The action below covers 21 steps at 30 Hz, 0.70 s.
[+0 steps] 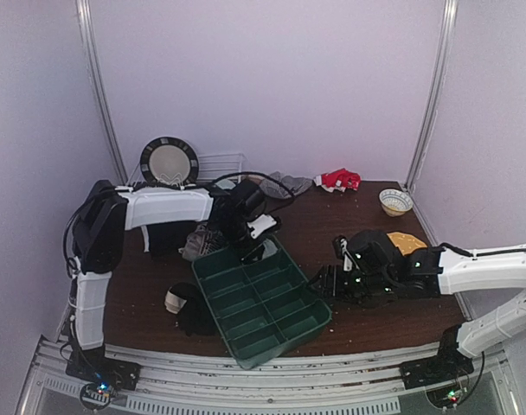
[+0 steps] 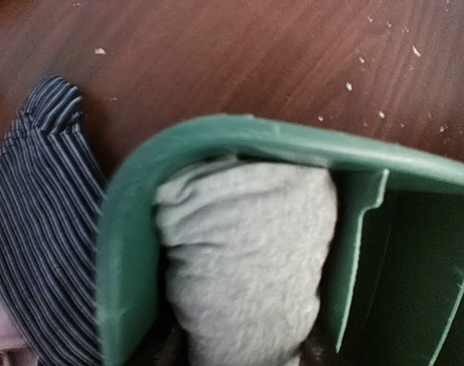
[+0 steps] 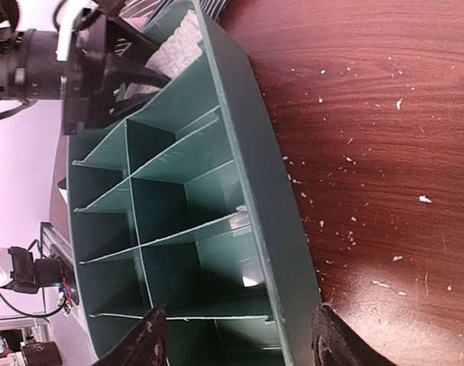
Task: Roll the underwear
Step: Place the underwear in the storage box, then move the storage box to the center of the board.
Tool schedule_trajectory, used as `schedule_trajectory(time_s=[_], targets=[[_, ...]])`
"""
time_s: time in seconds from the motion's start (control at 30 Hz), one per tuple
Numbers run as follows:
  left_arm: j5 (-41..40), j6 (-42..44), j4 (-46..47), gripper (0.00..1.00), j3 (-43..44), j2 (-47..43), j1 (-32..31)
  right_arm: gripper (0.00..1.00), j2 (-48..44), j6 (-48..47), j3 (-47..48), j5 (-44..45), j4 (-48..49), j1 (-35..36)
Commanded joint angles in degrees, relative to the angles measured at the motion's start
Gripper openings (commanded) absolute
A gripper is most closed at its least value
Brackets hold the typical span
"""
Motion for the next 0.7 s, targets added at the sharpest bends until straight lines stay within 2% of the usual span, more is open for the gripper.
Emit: schedule_trajectory(time_s=[0.0,0.07,0.1,0.13,0.23,0.37,0.47,0.67], targets=[[2.45,-0.18,-2.57,0.53,-1.09,-1.68,-0.63,0.63,-2.5,-1.71,-0.4,-0.31,-1.46,-0.26],[2.03,0.13,-3.24,0.61,-0.3,-3.08,-0.63,0.64,-3.3,-2.36,-0.04,0.25,-3.0,-0.32],[2.14,0.3,-3.81,0.76,0.1,-3.62,-0.64,0.64,-3.83,-2.67,0.15,0.53,-3.79,-0.34],[2.06,0.36,-4.22,0.83,0.39,-4.18,-0.67,0.65,-4.37,-3.01,0.37,0.95,-4.76,-0.36],[1.34,0.37,-4.86,0.97,0.49,-5.74,-0.68,0.66,-6.05,-3.74,0.55,2.1,-7.68,-0.34],[1.07,-0.17,-5.17,0.98,-0.65,-8.65,-0.72,0.67,-8.35,-5.42,0.87,3.4,-10.91,-0.32],[0.48,-0.77,-5.01,0.98,-1.18,-11.15,-0.72,0.71,-8.84,-5.31,0.73,1.21,-11.16,-0.18],[-1.85,-3.9,-2.32,0.98,-2.93,-19.9,-0.72,0.8,-3.3,0.39,-2.84,-3.77,-0.73,2.64]])
